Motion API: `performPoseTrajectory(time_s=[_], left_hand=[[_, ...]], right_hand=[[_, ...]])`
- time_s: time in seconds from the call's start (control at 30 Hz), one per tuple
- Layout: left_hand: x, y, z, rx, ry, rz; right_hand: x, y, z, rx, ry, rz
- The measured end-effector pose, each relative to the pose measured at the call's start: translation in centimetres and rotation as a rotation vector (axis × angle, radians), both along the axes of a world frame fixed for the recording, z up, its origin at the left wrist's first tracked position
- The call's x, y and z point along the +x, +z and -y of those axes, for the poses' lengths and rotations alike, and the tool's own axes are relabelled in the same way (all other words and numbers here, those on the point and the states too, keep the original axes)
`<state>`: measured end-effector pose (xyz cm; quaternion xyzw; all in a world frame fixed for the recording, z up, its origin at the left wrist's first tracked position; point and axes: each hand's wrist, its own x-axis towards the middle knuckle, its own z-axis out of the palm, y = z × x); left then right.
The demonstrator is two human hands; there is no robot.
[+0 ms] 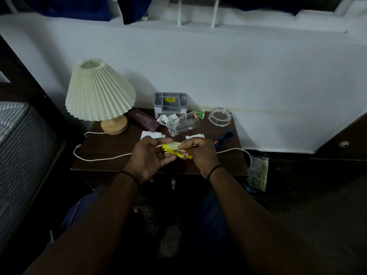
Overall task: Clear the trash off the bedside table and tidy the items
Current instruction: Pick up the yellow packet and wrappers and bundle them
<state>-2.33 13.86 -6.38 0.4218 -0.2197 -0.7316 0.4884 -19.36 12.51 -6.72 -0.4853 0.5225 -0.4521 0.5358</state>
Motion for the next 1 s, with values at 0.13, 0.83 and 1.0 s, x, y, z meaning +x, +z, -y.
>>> performPoseTrajectory(time_s=[0.13,0.83,1.0], left_hand=[[-0.8,-0.3,0.0,-0.026,0.031,0.202],[-19.9,1.8,2.6,-0.106,-0.251,0.515],[-25.2,0.4,4.4,-0.073,-0.342,0.525]], right_hand=[[-0.3,0.3,-0.1,-0.027,0.094,-0.095],[-20.7,3.4,2.7,0.192,-0.471,0.007],[-28.3,-3.7,2.4,0.362,-0.534,-0.476]])
